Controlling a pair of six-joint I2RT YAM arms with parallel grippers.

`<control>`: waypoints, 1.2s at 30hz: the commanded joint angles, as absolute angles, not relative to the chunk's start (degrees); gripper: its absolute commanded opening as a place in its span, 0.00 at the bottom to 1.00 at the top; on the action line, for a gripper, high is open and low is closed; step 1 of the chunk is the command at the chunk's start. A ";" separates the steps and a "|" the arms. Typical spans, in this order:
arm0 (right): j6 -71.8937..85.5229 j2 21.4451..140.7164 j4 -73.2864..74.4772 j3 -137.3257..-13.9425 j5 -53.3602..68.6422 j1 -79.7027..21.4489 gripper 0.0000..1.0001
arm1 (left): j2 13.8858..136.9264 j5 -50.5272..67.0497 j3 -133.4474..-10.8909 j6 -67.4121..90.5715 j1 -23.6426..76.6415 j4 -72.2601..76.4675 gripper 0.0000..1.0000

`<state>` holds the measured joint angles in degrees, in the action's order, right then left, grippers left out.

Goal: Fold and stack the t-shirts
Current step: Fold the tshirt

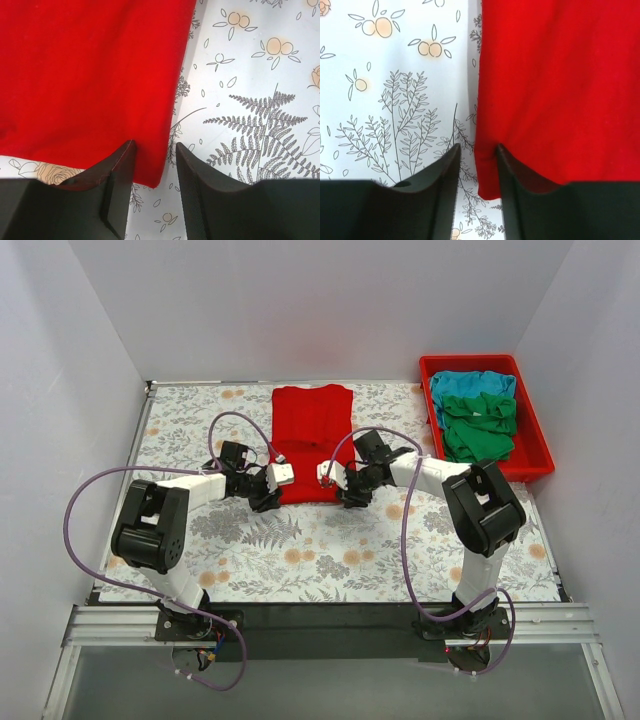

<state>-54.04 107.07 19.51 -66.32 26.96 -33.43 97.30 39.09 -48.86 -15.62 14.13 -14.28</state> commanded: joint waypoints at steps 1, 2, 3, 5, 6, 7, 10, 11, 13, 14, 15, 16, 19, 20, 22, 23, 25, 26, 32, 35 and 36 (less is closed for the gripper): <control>-57.92 108.28 23.03 -63.81 20.22 -33.22 0.38 | 98.96 35.51 -49.04 -19.24 14.41 -18.81 0.34; -57.66 109.06 22.59 -64.07 19.43 -33.22 0.33 | 99.31 35.33 -49.04 -20.29 14.41 -18.98 0.27; -57.31 109.42 22.59 -64.33 18.12 -33.22 0.21 | 99.23 35.25 -48.96 -20.56 14.41 -18.98 0.22; -56.69 109.43 21.89 -64.42 16.97 -33.22 0.16 | 99.14 35.24 -49.22 -21.09 14.41 -19.16 0.10; -56.60 109.34 21.88 -64.51 16.27 -33.14 0.07 | 98.97 35.42 -49.57 -20.66 14.41 -19.16 0.07; -56.43 108.55 21.97 -64.69 16.09 -33.22 0.03 | 98.88 35.59 -50.09 -20.31 14.41 -19.33 0.04; -56.08 106.80 23.28 -66.44 16.43 -33.13 0.01 | 97.56 37.17 -52.20 -19.78 14.41 -20.47 0.00; -55.81 106.44 24.60 -68.97 16.78 -33.05 0.01 | 96.86 37.79 -53.08 -19.60 14.33 -20.91 0.00; -54.67 105.30 27.59 -71.79 18.45 -32.26 0.01 | 95.28 38.85 -56.50 -19.07 14.24 -23.01 0.00; -53.97 105.03 28.29 -73.55 18.98 -31.99 0.01 | 95.01 38.93 -57.91 -18.55 14.15 -23.72 0.00; -53.79 104.68 29.08 -76.52 19.68 -31.47 0.01 | 95.01 39.02 -59.57 -18.28 13.98 -24.86 0.00; -53.70 104.24 30.92 -78.29 20.12 -31.20 0.01 | 94.84 39.02 -63.24 -18.28 13.89 -27.22 0.00; -54.75 104.24 34.53 -84.62 20.13 -30.41 0.01 | 95.10 38.85 -69.41 -17.32 12.83 -29.00 0.00; -55.10 104.15 35.32 -85.86 20.04 -30.15 0.01 | 95.27 38.76 -71.09 -17.40 12.48 -29.61 0.00; -56.25 103.89 36.47 -88.40 19.25 -29.80 0.01 | 95.80 38.32 -74.68 -17.58 12.13 -31.37 0.00; -56.42 103.89 36.91 -89.20 19.07 -29.62 0.01 | 95.80 37.89 -75.66 -17.67 12.13 -31.90 0.00; -56.43 103.19 37.88 -90.61 19.25 -29.53 0.01 | 95.71 38.05 -76.72 -17.75 12.13 -33.39 0.00; -56.34 102.75 38.49 -90.62 19.42 -29.53 0.01 | 94.84 38.49 -76.73 -17.84 12.13 -33.75 0.00; -55.11 96.34 41.22 -83.34 22.41 -30.14 0.01 | 88.34 38.93 -70.94 -19.85 14.23 -37.34 0.00; -54.84 90.89 43.50 -76.77 24.17 -31.81 0.01 | 82.28 38.93 -65.49 -21.35 16.43 -41.73 0.00; -54.84 89.14 44.90 -74.99 25.13 -32.95 0.01 | 78.87 39.37 -62.78 -21.62 17.57 -44.10 0.00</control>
<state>-55.37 95.07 38.09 -79.66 22.61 -31.20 87.83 38.46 -66.96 -19.14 15.62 -36.42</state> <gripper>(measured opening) 0.028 0.042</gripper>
